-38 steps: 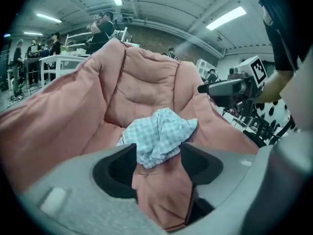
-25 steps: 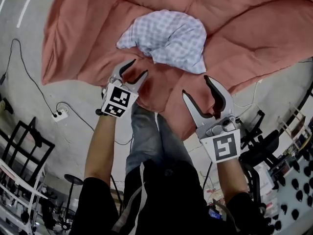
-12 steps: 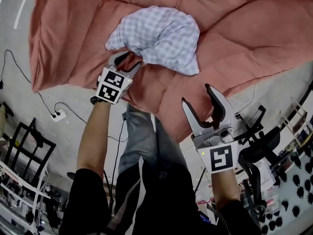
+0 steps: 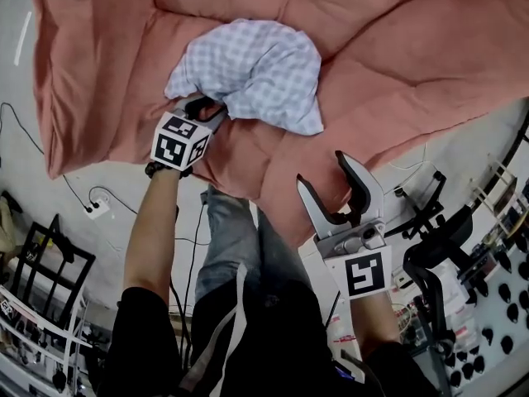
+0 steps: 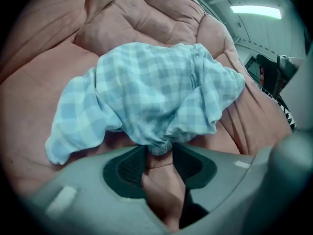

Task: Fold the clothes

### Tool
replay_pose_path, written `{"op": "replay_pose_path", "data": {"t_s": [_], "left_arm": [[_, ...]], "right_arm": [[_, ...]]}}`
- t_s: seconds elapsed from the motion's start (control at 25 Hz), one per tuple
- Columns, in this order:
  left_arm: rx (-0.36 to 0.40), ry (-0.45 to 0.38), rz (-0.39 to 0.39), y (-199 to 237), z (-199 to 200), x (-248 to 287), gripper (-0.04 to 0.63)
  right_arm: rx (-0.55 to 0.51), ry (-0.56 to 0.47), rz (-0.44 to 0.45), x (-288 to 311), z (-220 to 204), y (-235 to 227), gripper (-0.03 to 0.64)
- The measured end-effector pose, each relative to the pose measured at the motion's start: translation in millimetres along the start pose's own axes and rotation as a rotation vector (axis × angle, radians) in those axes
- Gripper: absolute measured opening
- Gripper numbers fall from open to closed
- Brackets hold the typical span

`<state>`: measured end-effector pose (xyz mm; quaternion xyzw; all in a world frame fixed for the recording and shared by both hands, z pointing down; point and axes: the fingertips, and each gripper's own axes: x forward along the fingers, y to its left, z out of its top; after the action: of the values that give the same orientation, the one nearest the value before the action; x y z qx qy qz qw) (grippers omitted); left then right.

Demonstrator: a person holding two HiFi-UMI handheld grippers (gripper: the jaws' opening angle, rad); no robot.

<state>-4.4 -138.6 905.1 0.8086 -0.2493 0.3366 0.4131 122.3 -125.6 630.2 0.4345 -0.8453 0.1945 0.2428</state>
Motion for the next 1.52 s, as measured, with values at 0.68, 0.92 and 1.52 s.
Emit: {"op": "replay_pose_path", "data": {"t_s": [0.68, 0.92, 1.52], "left_arm": [[-0.020, -0.222, -0.053, -40.1, 45.5, -129.1, 0.046], [0.047, -0.312, -0.061, -61.8, 94.7, -185.8, 0.046], [0.164, -0.301, -0.087, -41.8, 153.6, -207.5, 0.046]], "right_arm": [[-0.040, 0.042, 0.118, 19.7, 6.4, 47.3, 0.244], [-0.120, 0.118, 0.194, 22.3, -2.2, 70.4, 0.233], [0.305, 0.246, 0.122, 126.3, -72.7, 114.8, 0.186]]}}
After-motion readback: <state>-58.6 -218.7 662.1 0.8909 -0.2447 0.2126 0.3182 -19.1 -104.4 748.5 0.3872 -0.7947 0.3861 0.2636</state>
